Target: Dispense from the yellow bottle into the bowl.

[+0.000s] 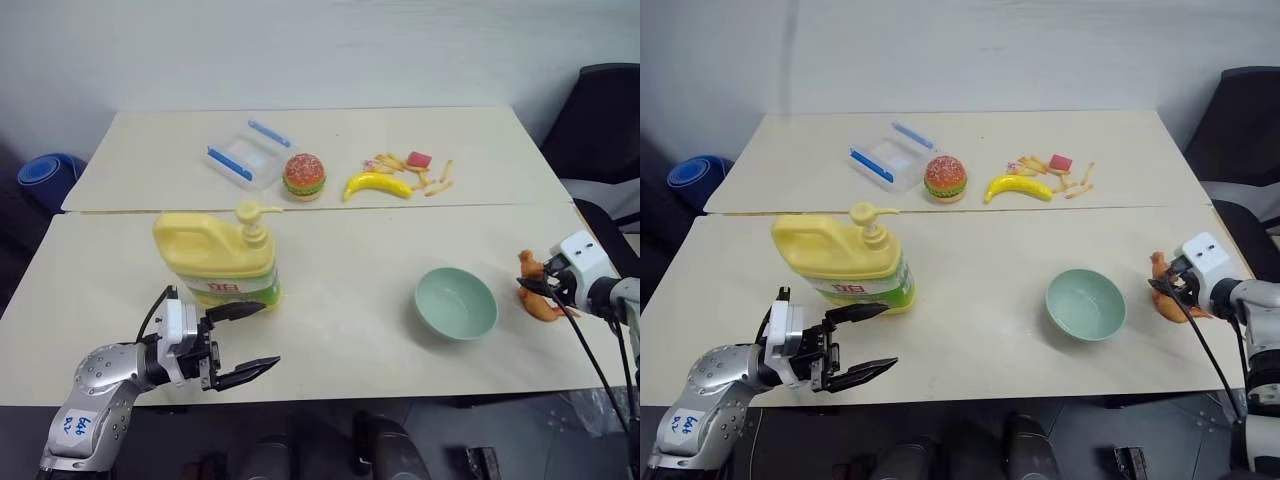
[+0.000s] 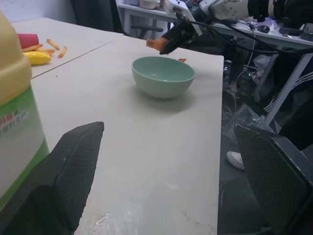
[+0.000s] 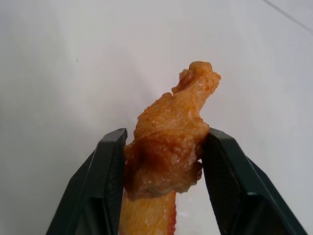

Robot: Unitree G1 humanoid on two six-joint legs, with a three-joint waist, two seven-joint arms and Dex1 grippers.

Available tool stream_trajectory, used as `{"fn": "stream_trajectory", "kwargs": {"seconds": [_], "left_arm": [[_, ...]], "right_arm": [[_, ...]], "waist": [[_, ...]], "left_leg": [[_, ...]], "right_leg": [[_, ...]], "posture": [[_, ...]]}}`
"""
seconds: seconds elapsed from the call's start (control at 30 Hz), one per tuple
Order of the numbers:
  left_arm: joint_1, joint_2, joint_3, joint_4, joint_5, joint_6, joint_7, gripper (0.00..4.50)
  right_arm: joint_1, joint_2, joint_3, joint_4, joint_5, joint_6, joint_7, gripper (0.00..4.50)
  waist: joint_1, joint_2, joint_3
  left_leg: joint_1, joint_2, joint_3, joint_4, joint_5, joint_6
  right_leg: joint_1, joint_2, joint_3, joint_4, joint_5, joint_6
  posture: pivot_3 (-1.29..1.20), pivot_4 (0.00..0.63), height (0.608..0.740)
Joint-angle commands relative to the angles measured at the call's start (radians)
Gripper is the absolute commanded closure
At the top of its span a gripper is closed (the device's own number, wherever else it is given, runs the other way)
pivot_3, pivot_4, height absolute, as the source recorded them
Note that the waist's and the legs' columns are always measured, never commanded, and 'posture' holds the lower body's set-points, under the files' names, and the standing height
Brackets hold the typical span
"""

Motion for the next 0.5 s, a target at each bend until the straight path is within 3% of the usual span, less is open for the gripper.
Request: {"fn": "stream_trajectory", "kwargs": {"seconds": [0.03,0.13,0.3,0.4,0.5], "left_arm": [[-0.014,0.012,0.011,0.01,0.0,-0.021,-0.021,0.0],[-0.022,0.029,0.031,0.027,-0.007,-0.013,-0.031,0.0],[-0.008,0.059,0.066,0.062,-0.017,-0.016,-0.061,0.0],[-0.007,0.061,0.069,0.084,-0.004,-0.031,-0.076,0.0],[-0.014,0.053,0.065,0.098,0.005,-0.039,-0.076,0.0]], "right_arm": [[-0.011,-0.005,-0.029,0.032,0.018,-0.089,0.038,0.94],[0.044,-0.046,-0.082,-0.031,0.069,-0.13,0.093,0.02],[0.369,-0.105,-0.2,-0.61,0.325,0.097,0.317,0.02],[0.555,-0.057,-0.208,-0.985,0.444,0.259,0.26,0.02],[0.632,0.001,-0.15,-1.133,0.404,0.284,0.171,0.02]], "waist": [[0.0,0.001,0.0],[0.001,0.002,0.0],[0.028,0.004,0.001],[0.036,0.003,0.001],[0.04,0.002,0.001]], "left_leg": [[0.0,0.0,0.0,0.0,0.0,0.0],[0.002,0.0,-0.002,0.0,0.0,-0.001],[-0.001,0.001,-0.008,0.0,-0.001,-0.002],[0.0,0.001,-0.009,0.001,-0.001,-0.002],[0.001,0.001,-0.009,0.001,-0.003,-0.004]], "right_leg": [[0.0,0.0,0.001,0.0,0.0,0.0],[-0.001,-0.001,0.001,0.003,0.0,0.0],[-0.001,-0.001,-0.003,-0.001,0.0,0.0],[0.001,-0.002,-0.003,-0.004,0.0,0.0],[0.001,-0.002,-0.002,-0.002,0.0,-0.001]], "posture": [[0.0,0.15,0.74],[0.0,0.15,0.74],[0.0,0.15,0.74],[0.0,0.15,0.74],[0.0,0.15,0.74]]}}
